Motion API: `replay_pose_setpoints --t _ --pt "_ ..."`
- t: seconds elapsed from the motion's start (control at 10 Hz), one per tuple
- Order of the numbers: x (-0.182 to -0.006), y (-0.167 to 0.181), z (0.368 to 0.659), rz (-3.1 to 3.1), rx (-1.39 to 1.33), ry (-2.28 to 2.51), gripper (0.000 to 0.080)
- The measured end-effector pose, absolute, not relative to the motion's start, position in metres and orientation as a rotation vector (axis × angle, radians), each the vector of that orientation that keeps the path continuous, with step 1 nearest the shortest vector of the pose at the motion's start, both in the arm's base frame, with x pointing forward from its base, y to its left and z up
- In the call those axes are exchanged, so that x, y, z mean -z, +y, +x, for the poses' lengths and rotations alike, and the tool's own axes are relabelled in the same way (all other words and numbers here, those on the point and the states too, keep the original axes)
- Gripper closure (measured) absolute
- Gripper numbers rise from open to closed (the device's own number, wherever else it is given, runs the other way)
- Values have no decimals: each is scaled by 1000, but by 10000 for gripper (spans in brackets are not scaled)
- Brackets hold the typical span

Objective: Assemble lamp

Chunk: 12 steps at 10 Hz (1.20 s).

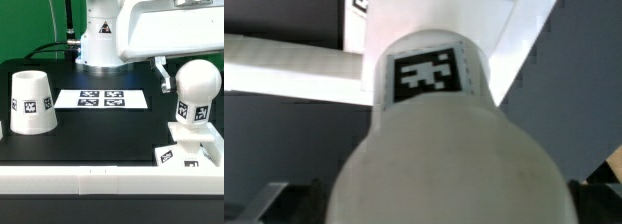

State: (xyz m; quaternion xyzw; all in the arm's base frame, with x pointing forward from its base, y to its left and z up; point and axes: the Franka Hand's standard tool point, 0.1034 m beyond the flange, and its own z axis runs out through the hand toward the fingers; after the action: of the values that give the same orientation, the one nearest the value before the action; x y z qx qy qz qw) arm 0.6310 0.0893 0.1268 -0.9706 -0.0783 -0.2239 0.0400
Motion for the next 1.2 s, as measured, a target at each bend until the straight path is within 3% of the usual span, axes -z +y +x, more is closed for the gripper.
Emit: replay_pose_setpoints --t 0.5,0.9,1.2 --pt "-145 89 632 -2973 693 -245 101" --pt "-140 90 631 -2981 641 -247 101" --pt "-132 86 626 -3019 346 -268 101"
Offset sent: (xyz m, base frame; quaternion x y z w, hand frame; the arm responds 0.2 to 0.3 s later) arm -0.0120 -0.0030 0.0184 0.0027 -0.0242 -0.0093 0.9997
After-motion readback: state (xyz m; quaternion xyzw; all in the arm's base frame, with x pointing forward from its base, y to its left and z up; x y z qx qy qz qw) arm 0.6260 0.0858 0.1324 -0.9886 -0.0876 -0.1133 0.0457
